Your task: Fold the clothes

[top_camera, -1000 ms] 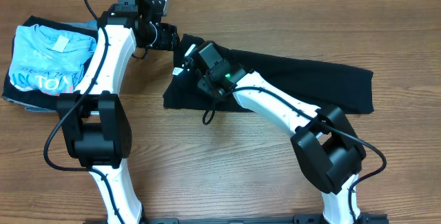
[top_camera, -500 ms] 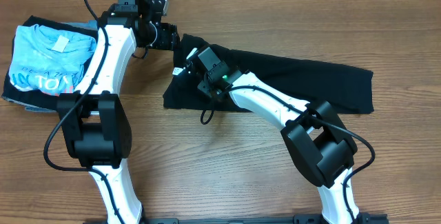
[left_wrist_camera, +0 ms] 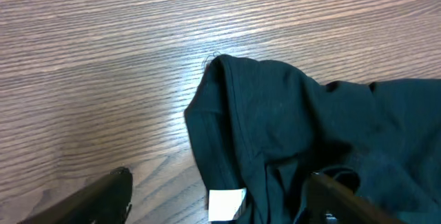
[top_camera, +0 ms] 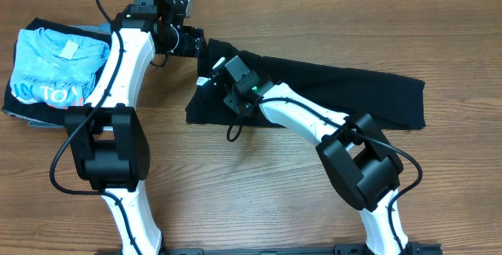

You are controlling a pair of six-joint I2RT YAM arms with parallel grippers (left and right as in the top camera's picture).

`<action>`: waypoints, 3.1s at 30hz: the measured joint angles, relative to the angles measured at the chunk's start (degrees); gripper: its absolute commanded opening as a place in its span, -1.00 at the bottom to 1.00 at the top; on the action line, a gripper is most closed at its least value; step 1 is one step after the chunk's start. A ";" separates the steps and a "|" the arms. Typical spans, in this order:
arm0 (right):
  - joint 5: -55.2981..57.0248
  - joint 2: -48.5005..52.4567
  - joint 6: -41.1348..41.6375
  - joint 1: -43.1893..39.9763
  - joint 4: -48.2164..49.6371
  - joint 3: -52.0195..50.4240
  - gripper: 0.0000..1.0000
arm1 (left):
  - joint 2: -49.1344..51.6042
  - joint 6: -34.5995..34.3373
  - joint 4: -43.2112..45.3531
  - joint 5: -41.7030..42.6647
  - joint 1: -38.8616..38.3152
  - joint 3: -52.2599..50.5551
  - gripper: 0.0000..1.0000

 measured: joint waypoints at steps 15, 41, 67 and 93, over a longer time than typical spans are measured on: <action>6.01 1.44 0.22 -0.02 2.12 0.00 -0.92 | 0.00 0.02 -0.04 0.00 0.00 0.00 0.75; -2.12 -0.26 0.07 -11.41 7.06 0.85 -0.36 | 0.00 0.02 -0.44 0.00 0.00 0.00 0.75; -38.71 -7.26 9.14 -21.00 -9.86 4.61 -0.92 | 0.37 4.02 -0.66 3.78 -5.42 -0.72 -0.92; -34.93 5.01 10.91 -19.74 2.82 4.55 -0.92 | 8.24 3.30 3.93 3.89 -7.48 -1.40 -0.92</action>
